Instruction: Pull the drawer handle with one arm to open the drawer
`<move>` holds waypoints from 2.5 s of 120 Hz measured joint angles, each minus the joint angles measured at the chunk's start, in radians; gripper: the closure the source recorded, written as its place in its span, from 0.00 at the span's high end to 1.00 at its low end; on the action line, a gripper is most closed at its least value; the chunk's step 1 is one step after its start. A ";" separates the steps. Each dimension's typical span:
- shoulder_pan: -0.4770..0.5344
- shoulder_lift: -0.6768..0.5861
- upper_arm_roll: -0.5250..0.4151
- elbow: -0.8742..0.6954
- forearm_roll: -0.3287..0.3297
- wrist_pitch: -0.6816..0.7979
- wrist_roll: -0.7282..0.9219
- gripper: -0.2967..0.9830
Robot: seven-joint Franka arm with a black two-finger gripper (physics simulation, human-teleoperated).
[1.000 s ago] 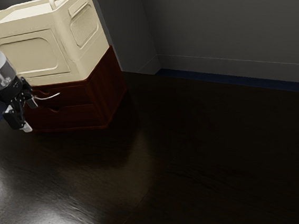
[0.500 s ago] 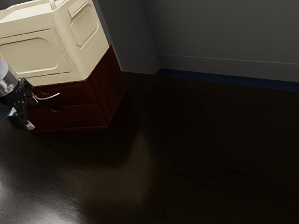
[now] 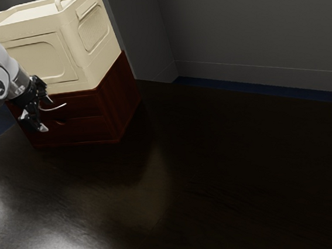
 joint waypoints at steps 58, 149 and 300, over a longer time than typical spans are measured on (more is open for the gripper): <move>0.018 0.087 0.015 0.078 -0.001 0.029 0.034 0.77; 0.033 0.189 0.015 0.153 -0.003 0.033 0.078 0.77; 0.033 0.192 0.018 0.155 -0.010 0.048 0.067 0.38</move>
